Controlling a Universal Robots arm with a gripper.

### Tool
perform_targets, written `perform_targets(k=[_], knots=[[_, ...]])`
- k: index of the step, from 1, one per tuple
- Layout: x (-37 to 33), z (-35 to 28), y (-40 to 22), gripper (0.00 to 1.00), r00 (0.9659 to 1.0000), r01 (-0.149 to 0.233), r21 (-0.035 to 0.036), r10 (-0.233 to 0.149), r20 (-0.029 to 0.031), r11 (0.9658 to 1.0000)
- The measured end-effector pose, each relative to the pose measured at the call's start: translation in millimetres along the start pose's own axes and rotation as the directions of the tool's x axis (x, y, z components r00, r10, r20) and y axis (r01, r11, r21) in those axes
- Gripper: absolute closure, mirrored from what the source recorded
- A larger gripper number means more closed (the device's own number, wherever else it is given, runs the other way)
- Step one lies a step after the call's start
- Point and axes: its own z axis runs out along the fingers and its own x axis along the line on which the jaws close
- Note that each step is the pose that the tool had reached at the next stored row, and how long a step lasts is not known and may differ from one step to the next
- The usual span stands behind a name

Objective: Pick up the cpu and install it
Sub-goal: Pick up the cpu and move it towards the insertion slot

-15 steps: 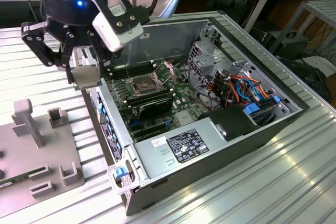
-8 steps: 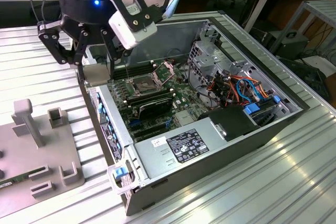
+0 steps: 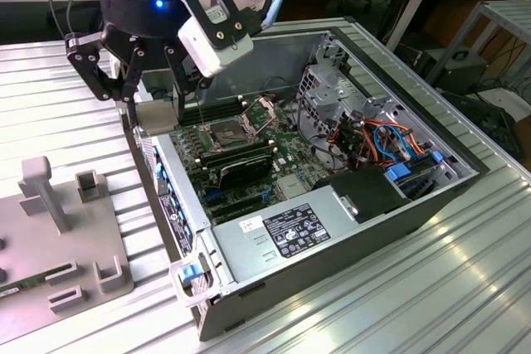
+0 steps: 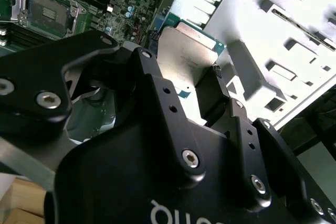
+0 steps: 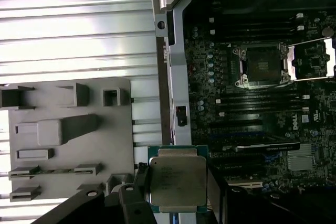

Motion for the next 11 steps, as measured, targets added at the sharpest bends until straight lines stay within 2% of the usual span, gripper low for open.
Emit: perform_targets(k=[3, 7, 9, 11], knots=[[-5.4, 0.1, 0.4, 0.46, 1.0, 0.0, 0.0, 0.0, 0.0, 1.0], [-19.6, 0.4, 1.2, 0.46, 1.0, 0.0, 0.0002, 0.0, -0.0001, 1.0], [-32.0, 0.7, 2.0, 0.46, 1.0, 0.0, 0.0, 0.0, 0.0, 1.0], [-39.7, 0.8, 2.5, 0.46, 1.0, 0.0, 0.0, 0.0, 0.0, 1.0]])
